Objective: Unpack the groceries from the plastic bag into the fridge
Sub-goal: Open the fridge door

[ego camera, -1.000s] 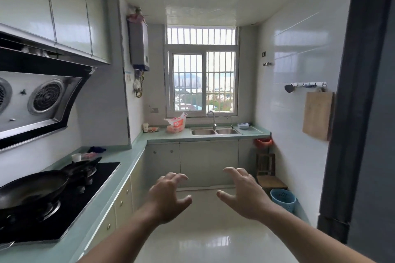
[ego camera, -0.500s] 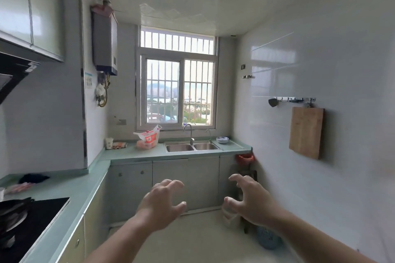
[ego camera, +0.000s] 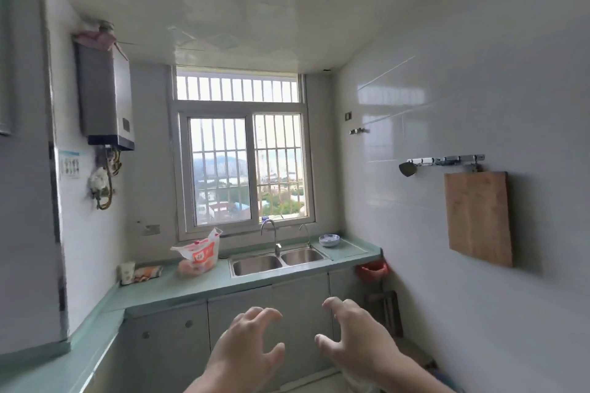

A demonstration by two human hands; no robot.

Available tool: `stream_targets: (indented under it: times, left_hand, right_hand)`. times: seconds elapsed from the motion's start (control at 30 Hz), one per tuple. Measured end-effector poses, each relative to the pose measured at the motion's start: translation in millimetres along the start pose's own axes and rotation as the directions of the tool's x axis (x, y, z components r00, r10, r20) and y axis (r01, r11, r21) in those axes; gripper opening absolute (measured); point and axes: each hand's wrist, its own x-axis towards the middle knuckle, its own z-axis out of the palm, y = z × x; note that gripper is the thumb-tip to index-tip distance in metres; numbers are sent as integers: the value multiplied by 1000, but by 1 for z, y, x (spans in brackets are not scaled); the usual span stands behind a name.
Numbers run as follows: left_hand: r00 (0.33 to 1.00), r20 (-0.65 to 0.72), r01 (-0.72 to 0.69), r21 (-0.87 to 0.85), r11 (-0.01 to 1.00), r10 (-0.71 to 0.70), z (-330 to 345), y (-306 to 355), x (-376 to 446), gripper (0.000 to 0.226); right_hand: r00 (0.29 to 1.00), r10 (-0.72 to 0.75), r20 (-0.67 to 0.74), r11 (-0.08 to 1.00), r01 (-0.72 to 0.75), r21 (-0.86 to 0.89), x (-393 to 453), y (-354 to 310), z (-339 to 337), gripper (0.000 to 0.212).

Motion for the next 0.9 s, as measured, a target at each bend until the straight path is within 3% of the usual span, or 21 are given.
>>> stream_targets:
  times: [0.2,0.53,0.8,0.9]
  left_hand:
    - [1000,11,12,-23,1000,-12,42,-2,112,45]
    - [959,105,-249,-142,958,265,152,44,285,47]
    - [835,138,-459,-361,812,533,236,76,425,47]
    - [754,125,-545,-428,721,644,260,104,459,49]
  right_hand:
    - [995,77,-66,996,-74,50,82,74,-5,56]
    - [948,261,-180,958,-277,-69,158,189,-27,56]
    - [800,532,-277,780,-591,-208,215,252,-37,56]
    - [722,596,-352,690,-685,-235,221,266,-48,54]
